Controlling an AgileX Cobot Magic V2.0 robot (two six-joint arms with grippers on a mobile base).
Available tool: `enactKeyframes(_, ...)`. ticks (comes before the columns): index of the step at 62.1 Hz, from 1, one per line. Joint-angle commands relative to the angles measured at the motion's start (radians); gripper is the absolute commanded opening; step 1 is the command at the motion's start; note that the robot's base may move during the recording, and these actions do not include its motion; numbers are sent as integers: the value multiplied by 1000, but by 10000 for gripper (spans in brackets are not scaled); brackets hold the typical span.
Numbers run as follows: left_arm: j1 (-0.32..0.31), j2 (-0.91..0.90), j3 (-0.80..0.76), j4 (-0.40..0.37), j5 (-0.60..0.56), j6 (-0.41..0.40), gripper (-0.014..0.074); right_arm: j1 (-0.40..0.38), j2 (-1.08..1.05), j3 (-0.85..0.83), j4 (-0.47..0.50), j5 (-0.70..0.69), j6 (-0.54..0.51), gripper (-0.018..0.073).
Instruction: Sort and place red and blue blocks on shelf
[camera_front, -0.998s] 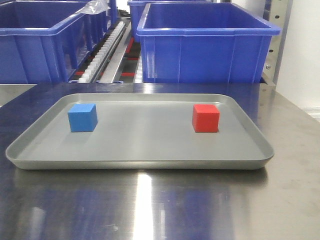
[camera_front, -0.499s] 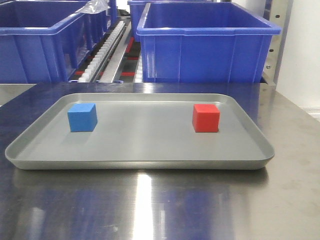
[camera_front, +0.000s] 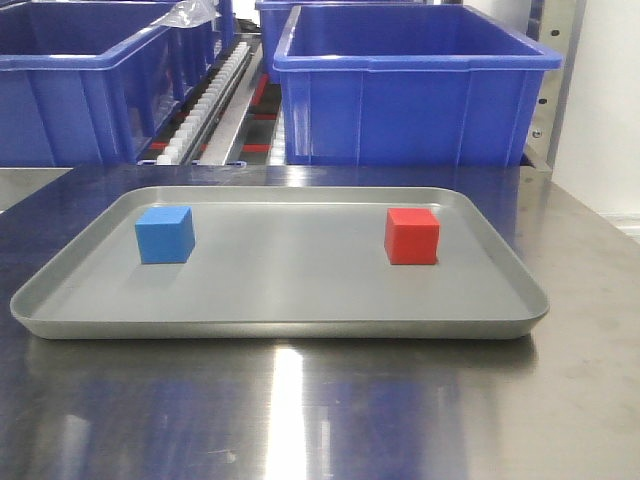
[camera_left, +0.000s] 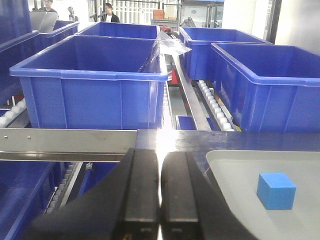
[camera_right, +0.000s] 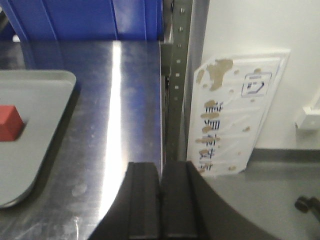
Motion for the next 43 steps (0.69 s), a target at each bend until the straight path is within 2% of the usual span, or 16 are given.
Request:
enactKeyframes(1,-1,-21,44,-6,-79,1,125,2,63,-55,-15,-96,-1,47)
enactKeyframes(6,-1,-21,44,-6,-79,1,125,7,107,-83,-58,-87,67,47)
enactKeyframes(17,-1,-21,44,-6,-79,1,125,76,218,-141,-216,-30,404,47)
enactKeyframes(21,-1,-21,44,-6,-79,1,125,106,266,-162,-255,-16,484,47)
enactKeyframes(28,-1,-21,44,-6,-79,1,125,174,371,-205,-296,6,511,47)
enactKeyframes(37,-1,-21,44,-6,-79,1,125,276,561,-300,-299,63,511,48)
enactKeyframes(43,-1,-21,44,-6,-79,1,125,326,676,-368,-306,122,511,88)
